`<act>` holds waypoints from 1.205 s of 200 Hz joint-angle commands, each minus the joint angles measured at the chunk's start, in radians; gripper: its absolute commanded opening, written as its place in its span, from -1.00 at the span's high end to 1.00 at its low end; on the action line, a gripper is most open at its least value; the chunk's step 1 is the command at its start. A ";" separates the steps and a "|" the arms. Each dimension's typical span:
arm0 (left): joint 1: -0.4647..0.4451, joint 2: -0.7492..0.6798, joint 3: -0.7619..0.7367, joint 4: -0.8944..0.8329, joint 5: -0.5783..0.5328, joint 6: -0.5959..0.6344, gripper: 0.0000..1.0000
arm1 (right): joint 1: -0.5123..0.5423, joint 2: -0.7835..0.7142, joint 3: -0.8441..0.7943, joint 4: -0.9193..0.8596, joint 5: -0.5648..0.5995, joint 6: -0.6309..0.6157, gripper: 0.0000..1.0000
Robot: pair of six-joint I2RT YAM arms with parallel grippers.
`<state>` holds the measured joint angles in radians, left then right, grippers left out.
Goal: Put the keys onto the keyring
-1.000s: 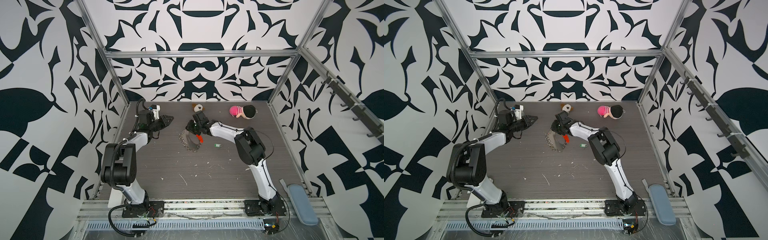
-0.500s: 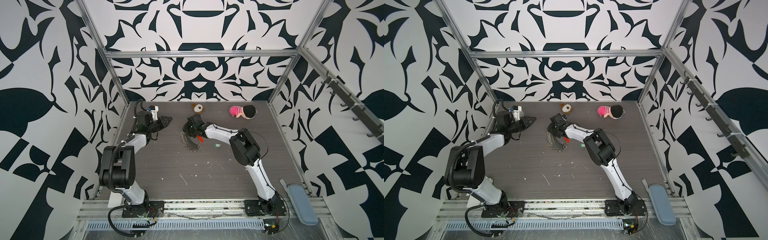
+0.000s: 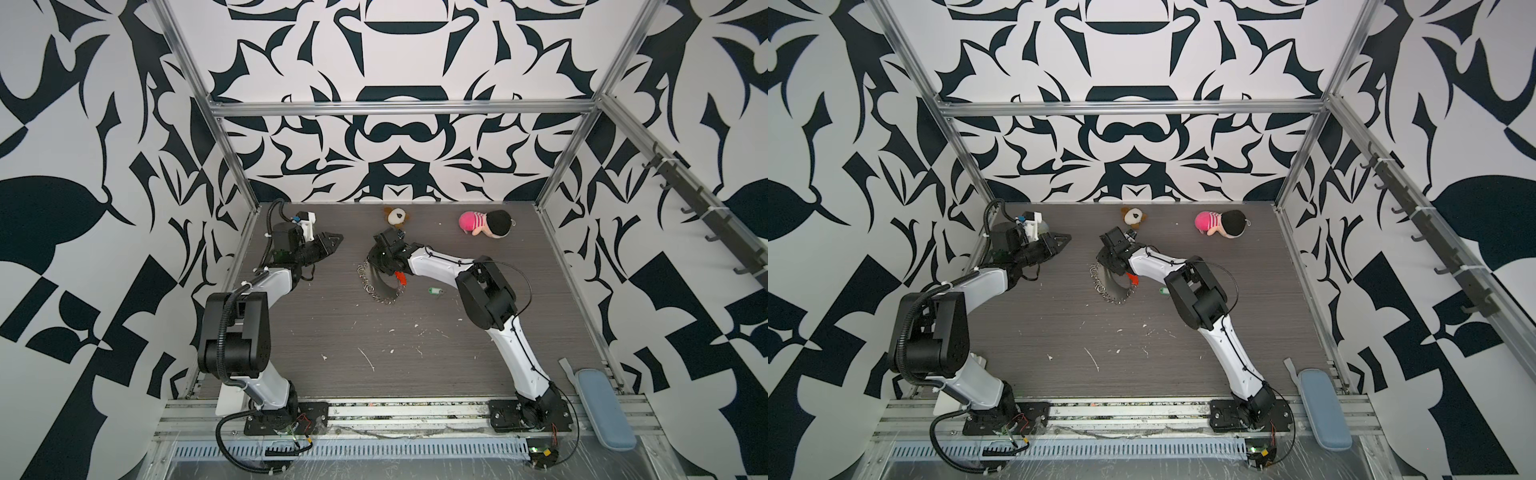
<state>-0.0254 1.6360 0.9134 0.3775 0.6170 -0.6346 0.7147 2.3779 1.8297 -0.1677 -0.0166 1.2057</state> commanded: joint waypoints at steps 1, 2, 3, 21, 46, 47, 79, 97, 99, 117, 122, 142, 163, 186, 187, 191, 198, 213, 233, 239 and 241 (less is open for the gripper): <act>0.005 -0.019 -0.007 0.011 0.010 0.009 0.35 | 0.003 -0.005 0.045 -0.001 0.015 -0.010 0.54; 0.005 -0.020 -0.007 0.011 0.010 0.009 0.35 | 0.003 -0.004 0.047 -0.001 0.015 -0.012 0.54; 0.005 -0.020 -0.007 0.011 0.010 0.009 0.35 | 0.003 -0.002 0.049 -0.002 0.015 -0.014 0.54; 0.007 -0.022 -0.008 0.009 0.010 0.009 0.35 | 0.003 0.022 0.095 -0.029 0.017 -0.035 0.54; 0.006 -0.023 -0.011 0.010 0.011 0.009 0.35 | 0.005 0.042 0.135 -0.068 0.029 -0.062 0.56; 0.007 -0.023 -0.011 0.010 0.010 0.009 0.35 | 0.005 0.042 0.134 -0.069 0.030 -0.062 0.56; 0.008 -0.016 -0.004 0.011 0.015 0.007 0.35 | 0.006 0.045 0.134 -0.076 0.038 -0.068 0.58; 0.008 -0.011 -0.002 0.012 0.016 0.006 0.35 | 0.009 0.050 0.139 -0.080 0.037 -0.076 0.58; 0.008 -0.011 -0.001 0.011 0.017 0.006 0.35 | 0.010 0.051 0.141 -0.081 0.037 -0.078 0.58; 0.008 -0.010 -0.002 0.011 0.018 0.006 0.35 | 0.015 0.054 0.150 -0.088 0.041 -0.099 0.63; 0.008 -0.010 -0.003 0.011 0.018 0.006 0.35 | 0.017 0.053 0.152 -0.091 0.044 -0.107 0.64; 0.009 -0.013 -0.004 0.009 0.018 0.006 0.35 | 0.024 0.053 0.161 -0.098 0.059 -0.143 0.67; 0.010 -0.013 -0.004 0.009 0.019 0.007 0.35 | 0.029 0.050 0.162 -0.098 0.074 -0.180 0.73; 0.011 -0.015 -0.004 0.009 0.019 0.006 0.35 | 0.028 0.056 0.176 -0.096 0.077 -0.238 0.89; 0.011 -0.016 -0.004 0.009 0.019 0.006 0.35 | 0.028 0.056 0.178 -0.096 0.078 -0.241 0.91; 0.012 -0.017 -0.004 0.008 0.019 0.007 0.35 | 0.028 0.057 0.180 -0.096 0.077 -0.252 0.94; 0.012 -0.018 -0.004 0.008 0.018 0.006 0.35 | 0.028 0.059 0.181 -0.087 0.070 -0.274 0.98; 0.012 -0.019 -0.005 0.008 0.018 0.007 0.35 | 0.028 0.058 0.194 -0.078 0.052 -0.324 1.00; 0.012 -0.018 -0.004 0.006 0.018 0.006 0.35 | 0.029 0.042 0.192 -0.040 0.017 -0.400 1.00; 0.012 -0.018 -0.004 0.006 0.018 0.006 0.35 | 0.029 0.033 0.187 -0.026 0.009 -0.427 1.00; 0.012 -0.018 -0.004 0.006 0.018 0.007 0.35 | 0.028 0.030 0.185 -0.019 0.002 -0.433 1.00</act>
<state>-0.0185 1.6360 0.9134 0.3771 0.6250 -0.6350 0.7368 2.4432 1.9820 -0.2497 0.0200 0.9047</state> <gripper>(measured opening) 0.326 0.049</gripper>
